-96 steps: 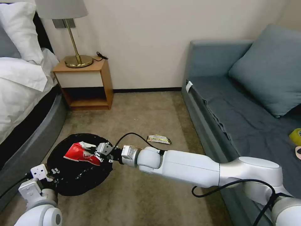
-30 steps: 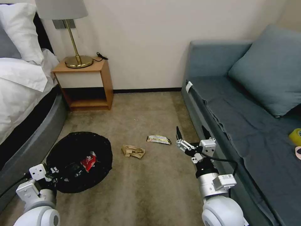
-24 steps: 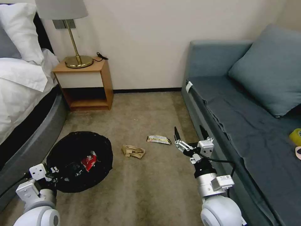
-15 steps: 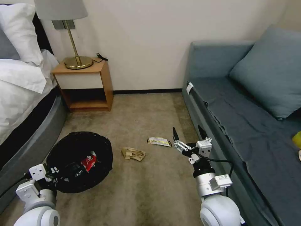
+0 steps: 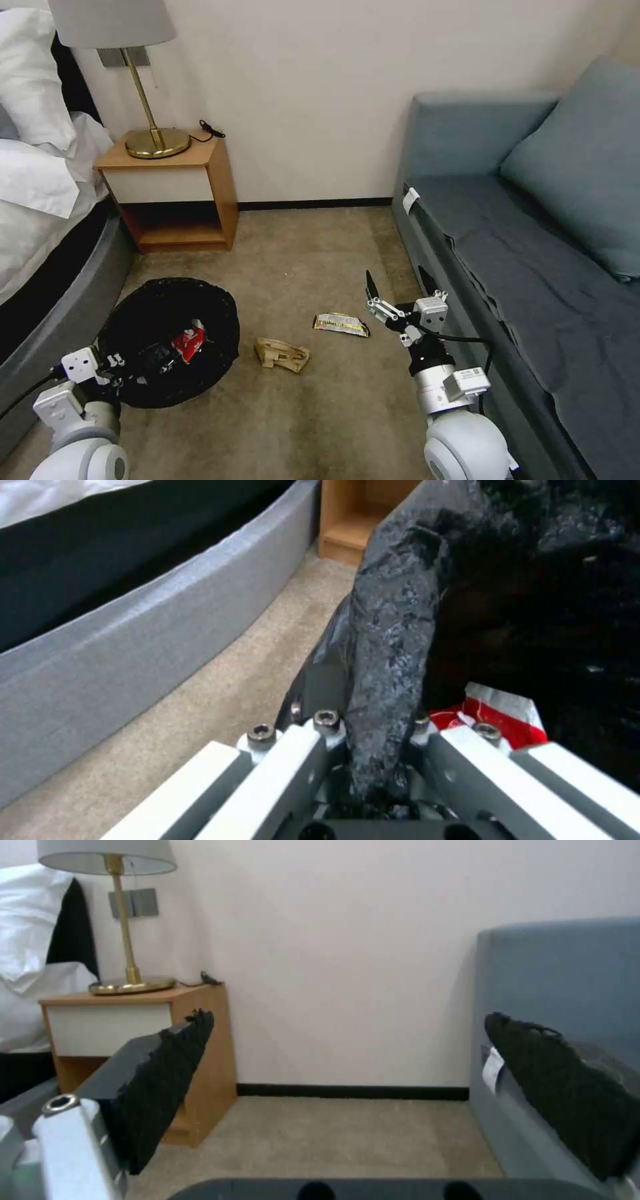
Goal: Pick up the trash bin, then pick up the garbage on the floor and place it into the trash bin.
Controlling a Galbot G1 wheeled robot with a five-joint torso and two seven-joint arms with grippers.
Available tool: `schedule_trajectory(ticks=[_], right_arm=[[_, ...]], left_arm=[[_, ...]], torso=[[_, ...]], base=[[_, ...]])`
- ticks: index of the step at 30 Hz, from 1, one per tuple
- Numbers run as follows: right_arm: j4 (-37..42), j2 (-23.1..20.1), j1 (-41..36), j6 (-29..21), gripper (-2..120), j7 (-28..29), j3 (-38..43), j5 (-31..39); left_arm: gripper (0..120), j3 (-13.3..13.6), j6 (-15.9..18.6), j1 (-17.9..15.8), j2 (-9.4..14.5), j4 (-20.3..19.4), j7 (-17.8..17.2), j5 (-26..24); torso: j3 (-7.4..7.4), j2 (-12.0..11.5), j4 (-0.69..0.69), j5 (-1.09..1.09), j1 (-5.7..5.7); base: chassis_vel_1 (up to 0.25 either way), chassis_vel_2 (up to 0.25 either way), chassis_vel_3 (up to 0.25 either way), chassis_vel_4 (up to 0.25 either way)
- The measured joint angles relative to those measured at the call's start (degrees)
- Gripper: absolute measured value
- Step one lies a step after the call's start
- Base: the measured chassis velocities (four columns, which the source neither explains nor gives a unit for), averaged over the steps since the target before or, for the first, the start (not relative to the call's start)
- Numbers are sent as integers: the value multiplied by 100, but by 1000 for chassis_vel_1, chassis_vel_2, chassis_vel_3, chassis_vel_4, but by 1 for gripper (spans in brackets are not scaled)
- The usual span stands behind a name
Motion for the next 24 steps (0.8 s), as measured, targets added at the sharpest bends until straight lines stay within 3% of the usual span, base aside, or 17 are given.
schedule_trajectory(ticks=[24], right_arm=[[-202, -1, 235, -24, 100, -3, -114, 116]], left_arm=[[1, -24, 17, -133, 51, 194, 0, -29]], torso=[[0, 0, 0, 0, 0]], base=[[-77, 75, 70, -75]])
